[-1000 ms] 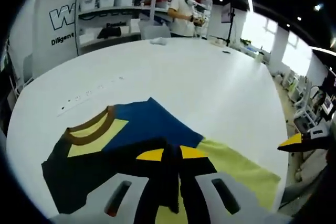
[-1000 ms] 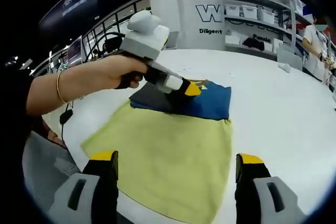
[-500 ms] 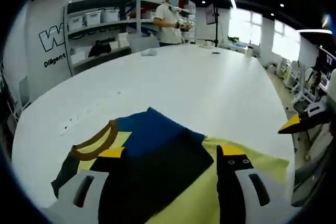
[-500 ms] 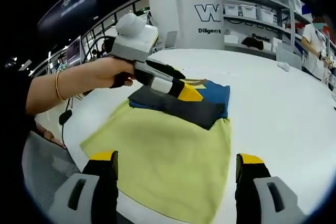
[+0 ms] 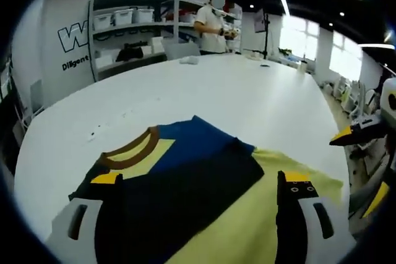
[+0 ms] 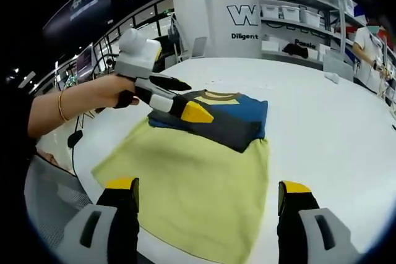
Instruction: Fold the garment on the visible template until the final outline fits inside the template.
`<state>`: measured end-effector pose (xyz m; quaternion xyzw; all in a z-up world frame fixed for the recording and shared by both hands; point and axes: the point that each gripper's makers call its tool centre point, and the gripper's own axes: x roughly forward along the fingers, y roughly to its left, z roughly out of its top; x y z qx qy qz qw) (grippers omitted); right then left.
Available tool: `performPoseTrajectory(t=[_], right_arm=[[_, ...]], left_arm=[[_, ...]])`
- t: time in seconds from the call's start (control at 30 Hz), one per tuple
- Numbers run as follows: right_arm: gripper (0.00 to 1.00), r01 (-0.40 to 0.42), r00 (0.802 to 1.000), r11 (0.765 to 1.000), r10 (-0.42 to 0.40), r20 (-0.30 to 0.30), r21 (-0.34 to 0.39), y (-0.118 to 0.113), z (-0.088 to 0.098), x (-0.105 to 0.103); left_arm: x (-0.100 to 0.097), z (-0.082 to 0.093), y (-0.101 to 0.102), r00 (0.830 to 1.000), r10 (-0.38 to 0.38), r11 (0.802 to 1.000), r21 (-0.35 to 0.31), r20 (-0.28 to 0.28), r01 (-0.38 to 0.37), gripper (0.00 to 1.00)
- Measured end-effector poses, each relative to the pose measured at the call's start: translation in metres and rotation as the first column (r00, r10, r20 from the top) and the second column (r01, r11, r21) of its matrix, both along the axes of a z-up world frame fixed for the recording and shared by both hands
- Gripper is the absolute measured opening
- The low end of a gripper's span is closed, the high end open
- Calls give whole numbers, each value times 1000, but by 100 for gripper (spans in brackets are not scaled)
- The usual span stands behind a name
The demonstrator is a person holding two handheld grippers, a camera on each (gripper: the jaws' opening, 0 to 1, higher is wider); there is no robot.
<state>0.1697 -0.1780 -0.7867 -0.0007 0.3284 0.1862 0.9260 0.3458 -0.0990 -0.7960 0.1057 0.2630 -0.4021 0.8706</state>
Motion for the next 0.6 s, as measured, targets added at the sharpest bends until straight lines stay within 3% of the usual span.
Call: performPoseTrajectory(t=[0.27, 0.37, 0.43, 0.6], right_arm=[[92, 1, 1000, 1000, -1, 3, 1, 1, -1, 1], [92, 0, 1000, 1000, 0, 2, 4, 3, -2, 2], [92, 3, 1000, 1000, -3, 2, 5, 3, -3, 2], [92, 9, 1000, 1000, -9, 0, 3, 1, -4, 2]], left_arm=[[2, -2, 26, 999, 39, 999, 28, 26, -39, 99], [6, -4, 52, 996, 82, 996, 24, 30, -83, 99], [10, -13, 82, 991, 128, 990, 58, 30, -130, 98], [15, -19, 110, 979, 203, 976, 74, 6, -203, 92]])
